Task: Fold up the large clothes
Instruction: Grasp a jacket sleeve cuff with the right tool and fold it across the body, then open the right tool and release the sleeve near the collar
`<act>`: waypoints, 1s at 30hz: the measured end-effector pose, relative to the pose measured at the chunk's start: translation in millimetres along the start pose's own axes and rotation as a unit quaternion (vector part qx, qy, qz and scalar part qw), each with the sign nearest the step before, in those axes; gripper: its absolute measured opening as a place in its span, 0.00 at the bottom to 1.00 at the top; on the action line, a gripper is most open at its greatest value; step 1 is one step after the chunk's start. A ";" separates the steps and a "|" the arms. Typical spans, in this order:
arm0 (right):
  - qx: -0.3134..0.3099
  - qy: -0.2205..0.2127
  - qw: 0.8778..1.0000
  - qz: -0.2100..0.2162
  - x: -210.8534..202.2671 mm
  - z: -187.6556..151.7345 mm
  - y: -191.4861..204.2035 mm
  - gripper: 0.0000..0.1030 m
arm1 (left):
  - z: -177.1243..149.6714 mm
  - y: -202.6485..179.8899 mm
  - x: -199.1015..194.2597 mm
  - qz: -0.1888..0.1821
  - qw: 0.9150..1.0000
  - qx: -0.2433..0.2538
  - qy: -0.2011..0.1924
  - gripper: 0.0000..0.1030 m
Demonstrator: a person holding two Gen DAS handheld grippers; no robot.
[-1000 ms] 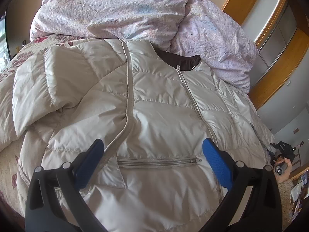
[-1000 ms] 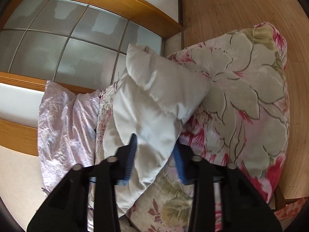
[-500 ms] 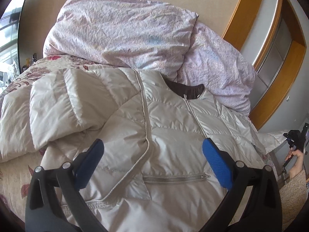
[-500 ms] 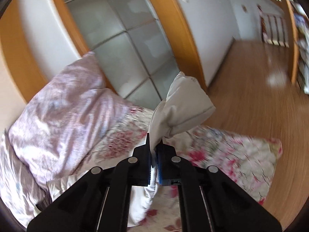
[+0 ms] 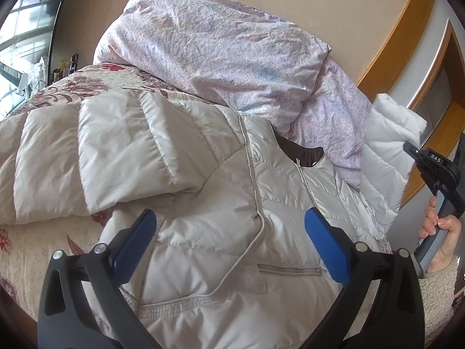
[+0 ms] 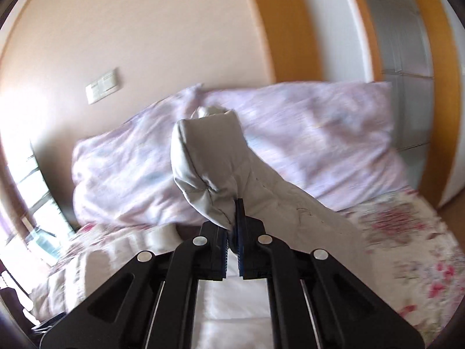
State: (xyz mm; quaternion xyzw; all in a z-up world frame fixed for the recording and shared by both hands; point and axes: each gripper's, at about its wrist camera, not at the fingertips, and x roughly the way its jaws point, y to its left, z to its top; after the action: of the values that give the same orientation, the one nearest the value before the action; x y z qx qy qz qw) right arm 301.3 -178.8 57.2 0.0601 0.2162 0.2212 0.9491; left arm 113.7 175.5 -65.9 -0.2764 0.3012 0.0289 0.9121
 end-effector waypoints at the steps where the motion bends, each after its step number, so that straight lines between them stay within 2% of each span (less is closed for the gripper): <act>1: -0.009 0.017 1.000 0.010 12.6 -6.4 13.1 0.05 | 0.7 3.2 -3.7 -0.002 1.000 -0.005 -0.003 0.98; 6: -0.037 0.087 0.995 0.009 60.1 -45.4 52.5 0.05 | 5.1 20.8 -23.1 0.011 0.999 -0.018 -0.028 0.98; 9: -0.055 0.125 0.991 -0.010 76.7 -78.4 70.7 0.05 | 5.8 32.8 -28.5 0.017 0.999 -0.029 -0.029 0.98; 11: -0.100 0.149 0.983 -0.033 87.3 -99.6 84.3 0.05 | 6.3 41.4 -29.7 0.023 0.999 -0.038 -0.028 0.98; 13: -0.163 0.165 0.970 -0.065 96.8 -118.8 102.0 0.08 | 6.4 49.0 -30.9 0.027 0.998 -0.047 -0.027 0.98; 14: -0.212 0.173 0.958 -0.090 100.1 -132.1 113.3 0.09 | 6.1 52.8 -31.4 0.028 0.998 -0.053 -0.027 0.98; 16: -0.303 0.192 0.925 -0.124 105.2 -157.9 132.2 0.18 | 5.4 59.9 -31.9 0.026 0.997 -0.066 -0.022 0.98; 17: -0.326 0.198 0.916 -0.126 106.9 -166.0 136.1 0.30 | 5.2 63.0 -32.0 0.024 0.997 -0.072 -0.018 0.98; 18: -0.345 0.197 0.909 -0.124 104.7 -173.3 139.4 0.36 | 4.7 65.6 -32.5 0.023 0.997 -0.076 -0.015 0.98; 20: -0.365 0.189 0.905 -0.106 89.3 -176.5 146.1 0.36 | 4.4 71.5 -35.0 0.027 0.996 -0.083 -0.012 0.98; 21: -0.357 0.191 0.911 -0.081 80.5 -172.8 147.2 0.36 | 4.4 74.7 -37.6 0.031 0.996 -0.085 -0.015 0.98; 23: -0.292 0.189 0.937 -0.016 63.6 -155.2 138.6 0.37 | 4.3 79.6 -41.7 0.038 0.995 -0.089 -0.020 0.98; 25: -0.217 0.170 0.961 0.008 56.3 -131.5 123.1 0.37 | 4.0 87.1 -47.5 0.041 0.994 -0.097 -0.027 0.98; 27: -0.143 0.143 0.979 -0.008 61.9 -108.2 100.9 0.37 | 3.0 94.2 -52.8 0.043 0.993 -0.107 -0.034 0.98; 30: -0.092 0.140 0.984 -0.060 87.3 -94.4 80.0 0.36 | 0.7 102.2 -58.4 0.045 0.991 -0.120 -0.037 0.98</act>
State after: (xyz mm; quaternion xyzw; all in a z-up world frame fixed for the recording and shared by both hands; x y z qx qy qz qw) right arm 299.2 -66.6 -44.4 -0.0720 0.3292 0.1889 0.9224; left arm 44.0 268.9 -82.1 -0.3684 0.2737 0.1161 0.8809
